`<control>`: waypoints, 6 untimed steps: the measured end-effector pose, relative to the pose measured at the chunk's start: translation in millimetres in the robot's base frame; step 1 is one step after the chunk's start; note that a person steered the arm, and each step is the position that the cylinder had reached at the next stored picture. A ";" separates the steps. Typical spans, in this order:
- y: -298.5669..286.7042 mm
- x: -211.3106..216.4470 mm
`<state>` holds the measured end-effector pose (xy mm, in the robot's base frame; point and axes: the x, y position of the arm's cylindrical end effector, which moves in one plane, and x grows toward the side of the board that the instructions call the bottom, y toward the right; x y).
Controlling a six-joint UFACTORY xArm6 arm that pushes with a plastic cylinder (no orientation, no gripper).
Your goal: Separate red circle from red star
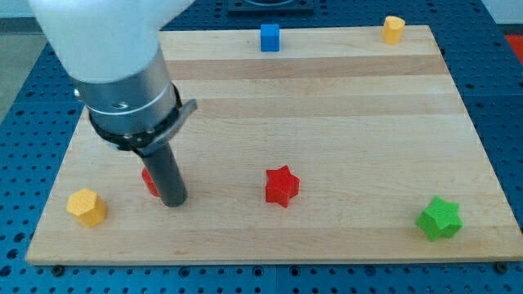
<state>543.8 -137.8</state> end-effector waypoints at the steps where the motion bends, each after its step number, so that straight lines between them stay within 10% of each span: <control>1: -11.0 -12.7; 6: -59.0 -52.2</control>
<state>491.6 -196.7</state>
